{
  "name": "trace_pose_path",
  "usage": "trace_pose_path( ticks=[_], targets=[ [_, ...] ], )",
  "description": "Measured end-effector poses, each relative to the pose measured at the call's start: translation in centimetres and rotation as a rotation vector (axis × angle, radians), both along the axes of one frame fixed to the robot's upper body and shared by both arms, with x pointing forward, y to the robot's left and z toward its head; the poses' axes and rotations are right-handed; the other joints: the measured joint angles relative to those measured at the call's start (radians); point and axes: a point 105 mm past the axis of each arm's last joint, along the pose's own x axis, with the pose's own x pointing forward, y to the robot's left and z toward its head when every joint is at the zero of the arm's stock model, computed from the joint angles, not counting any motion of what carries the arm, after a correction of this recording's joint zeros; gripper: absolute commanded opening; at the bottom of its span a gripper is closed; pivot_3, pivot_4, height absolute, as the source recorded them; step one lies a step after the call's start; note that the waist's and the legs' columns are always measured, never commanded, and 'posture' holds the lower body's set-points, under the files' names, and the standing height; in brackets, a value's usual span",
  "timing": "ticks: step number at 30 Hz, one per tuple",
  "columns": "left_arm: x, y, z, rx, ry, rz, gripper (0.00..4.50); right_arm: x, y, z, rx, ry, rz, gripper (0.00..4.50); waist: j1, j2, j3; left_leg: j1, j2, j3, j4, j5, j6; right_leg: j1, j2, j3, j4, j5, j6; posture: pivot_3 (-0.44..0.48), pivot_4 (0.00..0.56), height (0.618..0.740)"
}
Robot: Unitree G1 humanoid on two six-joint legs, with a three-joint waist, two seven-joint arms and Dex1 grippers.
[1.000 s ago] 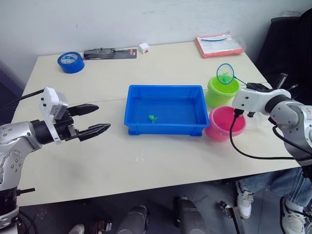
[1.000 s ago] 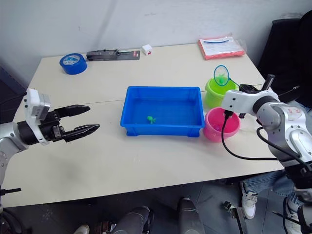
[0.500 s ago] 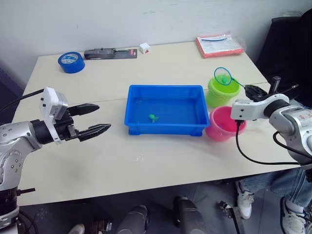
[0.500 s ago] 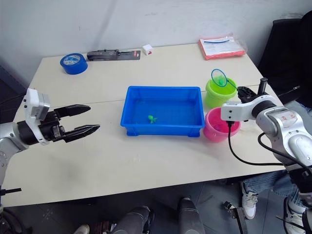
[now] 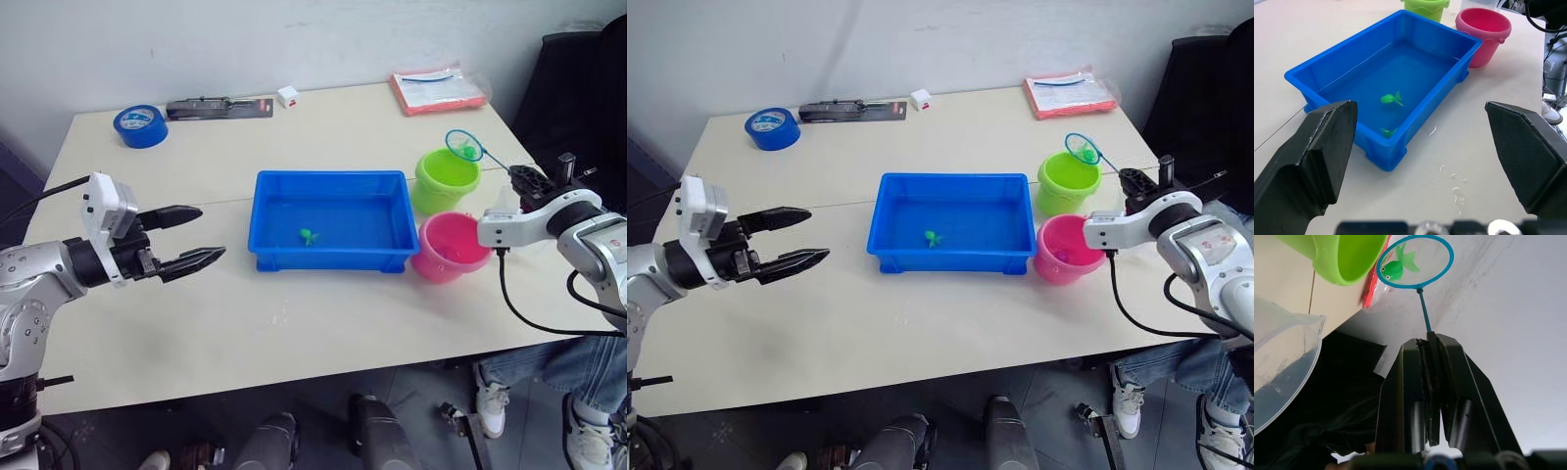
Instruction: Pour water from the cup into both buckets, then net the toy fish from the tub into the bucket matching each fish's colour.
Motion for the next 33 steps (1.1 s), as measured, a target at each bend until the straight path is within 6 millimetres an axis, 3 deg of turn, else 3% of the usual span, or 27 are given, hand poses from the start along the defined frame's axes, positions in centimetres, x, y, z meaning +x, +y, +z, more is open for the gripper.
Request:
trace_pose_path(
  ticks=[13, 33],
  targets=[
    [0.0, -0.2, -0.1, -0.008, -0.001, -0.015, 4.50, -0.2, 1.2, -0.2, -0.124, -0.010, 0.054, 0.78, 0.000, 0.000, 0.000, 0.000, 0.000, 0.003, 0.000, 0.000, 0.000, -0.002, 0.000, 0.003, 0.004, 0.000, 0.000, 0.000, 0.150, 0.740],
    [0.0, -0.3, -0.3, -0.012, 0.005, -0.019, 4.50, -0.3, 1.1, -0.9, -0.262, -0.001, 0.038, 0.78, -0.001, 0.000, 0.000, 0.000, 0.000, 0.007, 0.000, 0.000, 0.000, -0.004, 0.001, 0.007, 0.005, 0.000, 0.000, 0.000, 0.150, 0.740]
  ],
)
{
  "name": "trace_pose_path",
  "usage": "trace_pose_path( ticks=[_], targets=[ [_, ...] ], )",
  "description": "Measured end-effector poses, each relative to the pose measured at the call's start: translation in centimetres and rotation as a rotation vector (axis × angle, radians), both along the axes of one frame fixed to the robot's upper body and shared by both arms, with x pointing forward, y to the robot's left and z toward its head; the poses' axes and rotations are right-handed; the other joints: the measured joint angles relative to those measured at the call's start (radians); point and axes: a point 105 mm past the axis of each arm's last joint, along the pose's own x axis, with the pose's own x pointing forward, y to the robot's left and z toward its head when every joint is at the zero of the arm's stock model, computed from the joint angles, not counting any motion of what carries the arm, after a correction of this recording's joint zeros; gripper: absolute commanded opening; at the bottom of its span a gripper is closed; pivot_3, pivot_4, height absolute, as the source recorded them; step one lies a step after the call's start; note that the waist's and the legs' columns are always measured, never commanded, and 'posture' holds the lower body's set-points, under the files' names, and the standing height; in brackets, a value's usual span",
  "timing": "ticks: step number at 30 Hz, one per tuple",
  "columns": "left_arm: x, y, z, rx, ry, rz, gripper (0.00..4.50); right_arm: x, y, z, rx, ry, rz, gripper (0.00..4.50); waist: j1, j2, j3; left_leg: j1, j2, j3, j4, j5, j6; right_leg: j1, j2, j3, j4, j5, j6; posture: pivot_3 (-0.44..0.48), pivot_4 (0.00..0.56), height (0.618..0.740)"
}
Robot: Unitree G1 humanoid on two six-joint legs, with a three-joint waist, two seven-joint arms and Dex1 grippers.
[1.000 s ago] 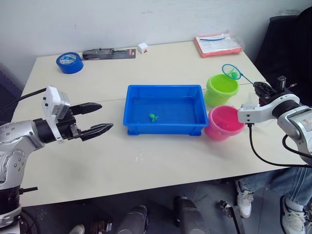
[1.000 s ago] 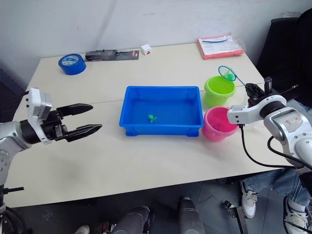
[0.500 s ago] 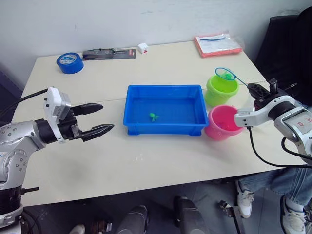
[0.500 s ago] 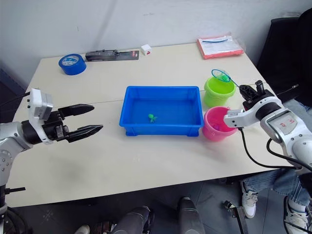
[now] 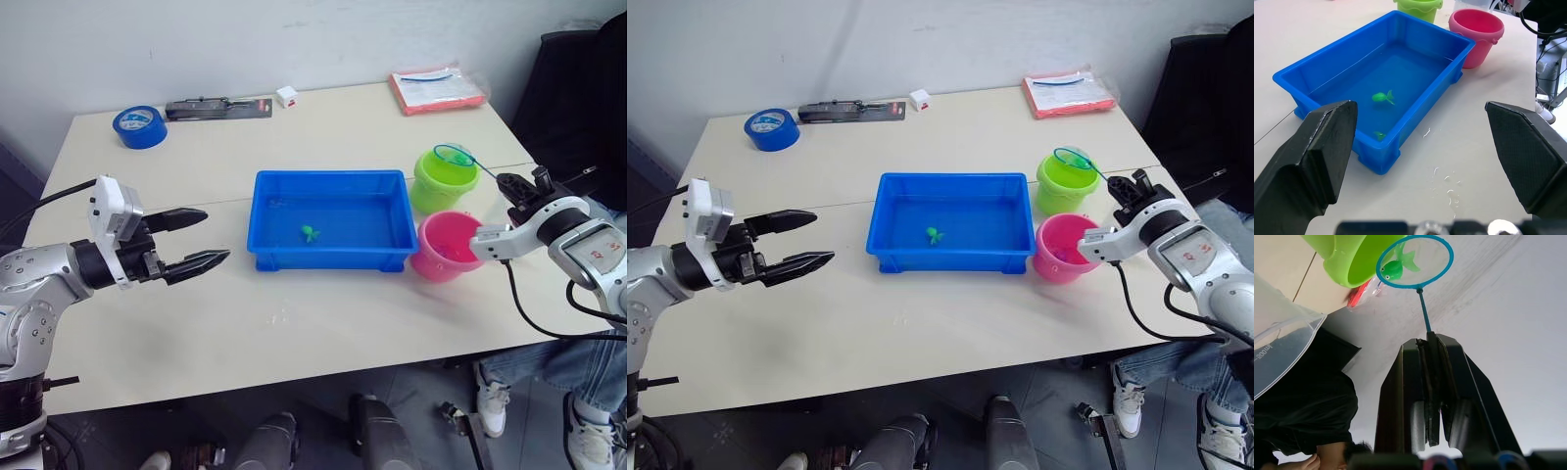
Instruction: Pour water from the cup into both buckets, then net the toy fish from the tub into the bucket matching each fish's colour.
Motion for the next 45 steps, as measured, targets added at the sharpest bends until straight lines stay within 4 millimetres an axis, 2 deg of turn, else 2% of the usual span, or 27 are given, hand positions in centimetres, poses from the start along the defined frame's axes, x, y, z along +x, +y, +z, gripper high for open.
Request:
trace_pose_path(
  ticks=[30, 35, 39, 45],
  targets=[
    [0.3, 0.4, -0.2, -0.009, 0.006, 0.015, 4.50, -0.4, 1.0, 0.1, -0.075, -0.084, 0.013, 0.78, 0.000, 0.000, 0.000, 0.000, 0.000, 0.002, 0.000, 0.000, 0.000, 0.000, 0.000, 0.001, 0.001, 0.000, 0.000, 0.000, 0.150, 0.740],
    [0.3, 0.3, -0.3, -0.006, 0.006, 0.011, 4.50, -0.7, 1.0, -0.2, -0.087, -0.087, 0.008, 0.78, 0.001, 0.000, 0.000, 0.000, 0.000, 0.002, 0.000, 0.000, 0.000, 0.000, 0.000, 0.001, 0.001, 0.000, 0.000, 0.000, 0.150, 0.740],
    [0.3, 0.2, -0.3, -0.011, -0.001, 0.008, 4.50, -1.0, 0.6, -1.3, -0.100, -0.059, 0.000, 0.78, 0.001, 0.000, 0.000, 0.000, 0.000, 0.002, 0.000, 0.000, 0.000, 0.000, 0.000, 0.002, 0.001, 0.000, 0.000, 0.000, 0.150, 0.740],
    [0.4, 0.1, -0.2, -0.008, -0.007, 0.006, 4.50, -1.0, 0.6, -1.3, -0.124, -0.077, 0.005, 0.78, 0.000, 0.000, 0.000, 0.001, 0.000, 0.002, 0.000, 0.000, 0.000, 0.000, 0.001, 0.002, 0.001, 0.000, 0.000, 0.000, 0.150, 0.740]
  ],
)
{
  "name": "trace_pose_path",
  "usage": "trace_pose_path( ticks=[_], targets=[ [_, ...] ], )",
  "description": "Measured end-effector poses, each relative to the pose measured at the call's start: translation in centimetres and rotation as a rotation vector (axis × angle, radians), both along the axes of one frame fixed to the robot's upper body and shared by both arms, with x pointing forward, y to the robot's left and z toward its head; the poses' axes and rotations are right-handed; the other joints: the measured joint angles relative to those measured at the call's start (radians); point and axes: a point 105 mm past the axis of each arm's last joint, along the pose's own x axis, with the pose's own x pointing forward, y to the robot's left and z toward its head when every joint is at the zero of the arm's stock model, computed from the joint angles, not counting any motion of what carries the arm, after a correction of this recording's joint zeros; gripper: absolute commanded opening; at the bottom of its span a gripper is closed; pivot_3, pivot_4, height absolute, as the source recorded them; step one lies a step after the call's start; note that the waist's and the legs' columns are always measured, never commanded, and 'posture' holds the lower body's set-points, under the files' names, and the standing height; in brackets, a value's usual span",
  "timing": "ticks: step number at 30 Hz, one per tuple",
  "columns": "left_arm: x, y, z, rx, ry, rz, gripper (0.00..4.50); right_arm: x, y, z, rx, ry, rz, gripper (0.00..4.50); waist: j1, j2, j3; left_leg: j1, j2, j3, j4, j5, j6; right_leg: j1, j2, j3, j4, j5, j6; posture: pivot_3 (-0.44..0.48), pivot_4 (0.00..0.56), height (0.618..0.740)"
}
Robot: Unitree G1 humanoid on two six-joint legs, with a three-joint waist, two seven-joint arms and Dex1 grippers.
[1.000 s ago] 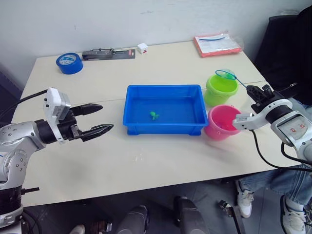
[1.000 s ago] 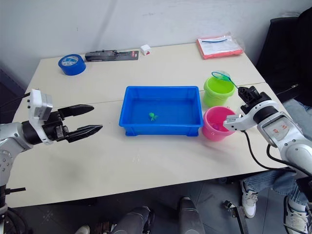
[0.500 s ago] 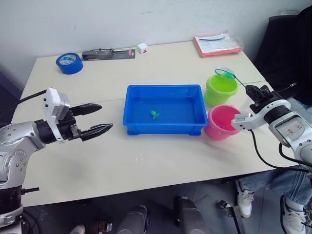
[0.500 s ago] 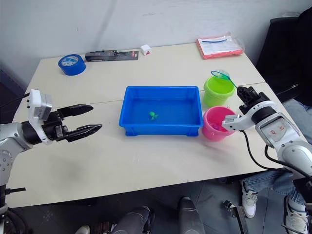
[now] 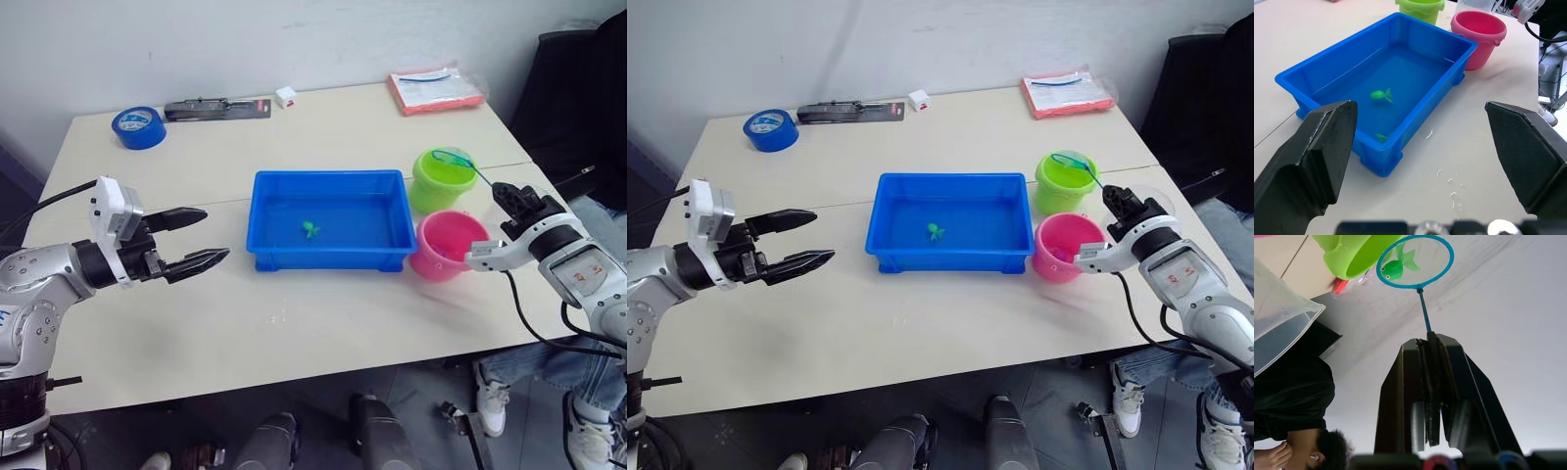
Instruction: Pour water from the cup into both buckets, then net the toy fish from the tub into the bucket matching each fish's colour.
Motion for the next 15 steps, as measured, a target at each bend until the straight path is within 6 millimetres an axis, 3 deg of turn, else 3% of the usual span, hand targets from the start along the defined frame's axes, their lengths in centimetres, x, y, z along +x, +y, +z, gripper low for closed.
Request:
trace_pose_path(
  ticks=[15],
  targets=[
    [0.20, -0.24, 0.01, 0.008, 0.000, -0.007, 4.50, 0.24, -0.09, -0.92, 0.090, 0.041, -0.036, 0.78, 0.000, 0.000, 0.000, 0.000, 0.000, 0.000, 0.000, 0.000, 0.000, 0.000, 0.000, 0.000, 0.000, 0.000, 0.000, 0.000, 0.150, 0.740]
  ],
)
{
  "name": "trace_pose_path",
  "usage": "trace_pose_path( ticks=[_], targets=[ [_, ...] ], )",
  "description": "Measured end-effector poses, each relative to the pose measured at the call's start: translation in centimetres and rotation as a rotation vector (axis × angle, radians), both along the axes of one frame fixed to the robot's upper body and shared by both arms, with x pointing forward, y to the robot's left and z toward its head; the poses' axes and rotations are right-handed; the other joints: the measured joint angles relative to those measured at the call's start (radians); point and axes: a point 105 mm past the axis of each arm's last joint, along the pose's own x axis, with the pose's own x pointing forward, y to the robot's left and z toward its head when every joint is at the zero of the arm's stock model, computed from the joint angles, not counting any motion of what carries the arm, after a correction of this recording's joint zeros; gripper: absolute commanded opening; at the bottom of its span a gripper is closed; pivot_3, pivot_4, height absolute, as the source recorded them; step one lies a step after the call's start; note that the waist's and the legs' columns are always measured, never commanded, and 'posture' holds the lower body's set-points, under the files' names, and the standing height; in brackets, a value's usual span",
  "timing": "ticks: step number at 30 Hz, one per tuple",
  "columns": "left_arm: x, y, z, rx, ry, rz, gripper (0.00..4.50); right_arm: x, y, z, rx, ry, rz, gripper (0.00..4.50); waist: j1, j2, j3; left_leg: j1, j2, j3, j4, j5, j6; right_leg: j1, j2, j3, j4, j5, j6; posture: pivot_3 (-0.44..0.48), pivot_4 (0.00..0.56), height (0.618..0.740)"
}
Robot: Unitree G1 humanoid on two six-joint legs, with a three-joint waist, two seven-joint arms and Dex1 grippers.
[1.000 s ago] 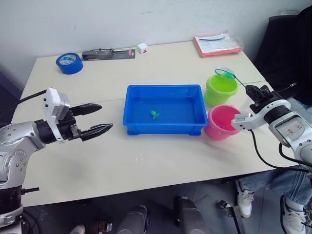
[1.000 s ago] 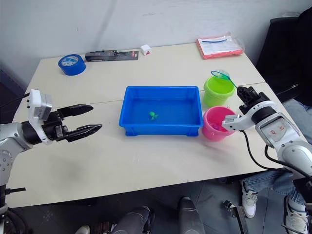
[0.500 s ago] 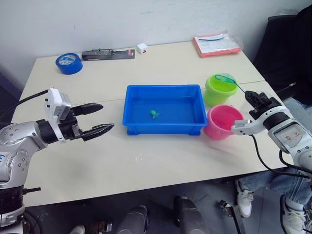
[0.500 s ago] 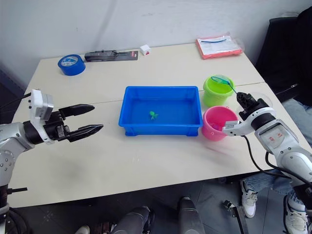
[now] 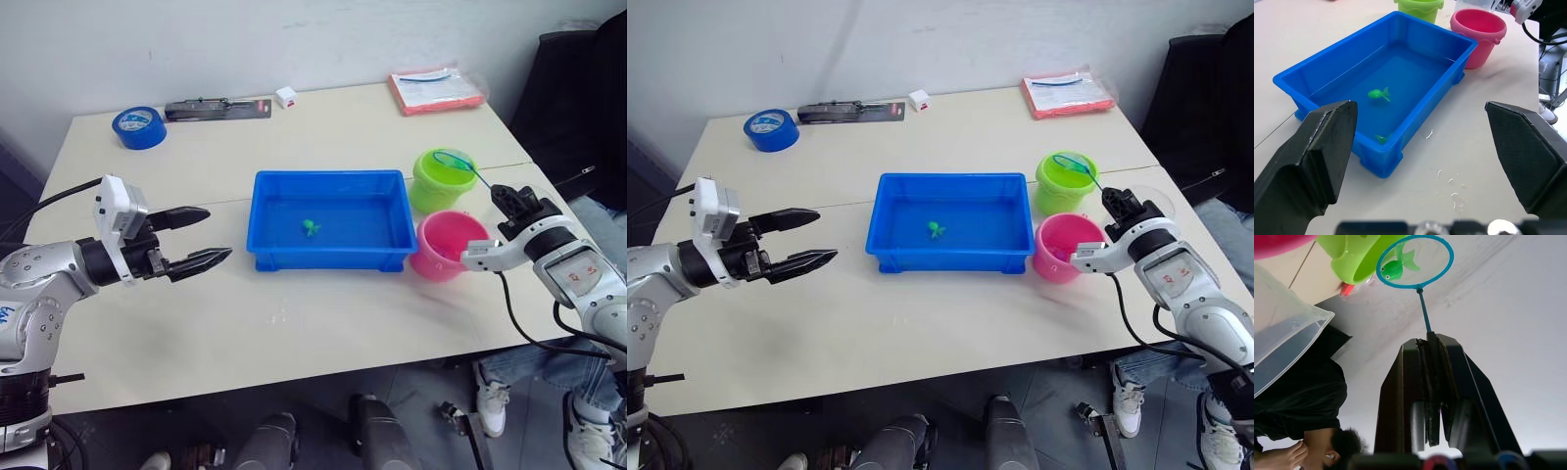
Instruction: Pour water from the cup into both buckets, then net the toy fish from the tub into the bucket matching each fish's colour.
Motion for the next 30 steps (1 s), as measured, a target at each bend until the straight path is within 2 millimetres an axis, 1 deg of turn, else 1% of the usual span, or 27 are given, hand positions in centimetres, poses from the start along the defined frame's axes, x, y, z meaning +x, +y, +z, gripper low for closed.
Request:
trace_pose_path(
  ticks=[7, 15, 18, 23, 27, 30],
  targets=[
    [0.0, 0.1, -0.2, 0.000, 0.006, 0.002, 4.50, 0.1, 0.0, -0.9, 0.047, 0.039, -0.006, 0.78, 0.000, 0.000, 0.000, 0.000, 0.000, 0.000, 0.000, 0.000, 0.000, 0.000, 0.000, 0.000, 0.000, 0.000, 0.000, 0.000, 0.150, 0.740],
    [-0.2, 0.3, -0.4, 0.010, 0.018, 0.010, 4.50, 0.3, 0.6, -1.9, 0.072, 0.073, 0.019, 0.78, 0.000, 0.000, 0.000, 0.000, 0.000, 0.000, 0.000, 0.000, 0.000, 0.000, 0.000, 0.000, 0.000, 0.000, 0.000, 0.000, 0.150, 0.740],
    [-0.2, 0.3, -0.4, 0.015, 0.017, 0.011, 4.50, 0.5, 1.0, -1.8, 0.094, 0.055, 0.022, 0.78, 0.000, 0.000, 0.000, 0.000, 0.000, 0.000, 0.000, 0.000, 0.000, 0.000, 0.000, 0.000, 0.001, 0.000, 0.000, 0.000, 0.150, 0.740],
    [-0.2, 0.4, -0.4, 0.015, 0.018, 0.012, 4.50, 0.6, 1.0, -1.5, 0.094, 0.039, 0.021, 0.78, 0.000, 0.000, 0.000, 0.000, 0.000, 0.000, 0.000, 0.000, 0.000, 0.000, 0.000, 0.000, 0.000, 0.000, 0.000, 0.000, 0.150, 0.740],
    [-0.2, 0.6, -0.2, 0.013, 0.012, 0.022, 4.50, 0.8, 0.7, -1.3, 0.102, 0.010, -0.003, 0.78, 0.000, 0.000, 0.000, 0.000, 0.000, 0.000, 0.000, 0.000, 0.000, 0.000, 0.000, 0.000, 0.000, 0.000, 0.000, 0.000, 0.150, 0.740],
    [-0.3, 0.8, -0.1, 0.016, 0.009, 0.029, 4.50, 1.3, 0.2, -1.9, 0.107, 0.024, -0.025, 0.78, -0.001, 0.000, 0.000, 0.000, 0.000, 0.000, 0.000, 0.000, 0.000, 0.000, 0.000, 0.000, 0.000, 0.000, 0.000, 0.000, 0.150, 0.740]
  ],
)
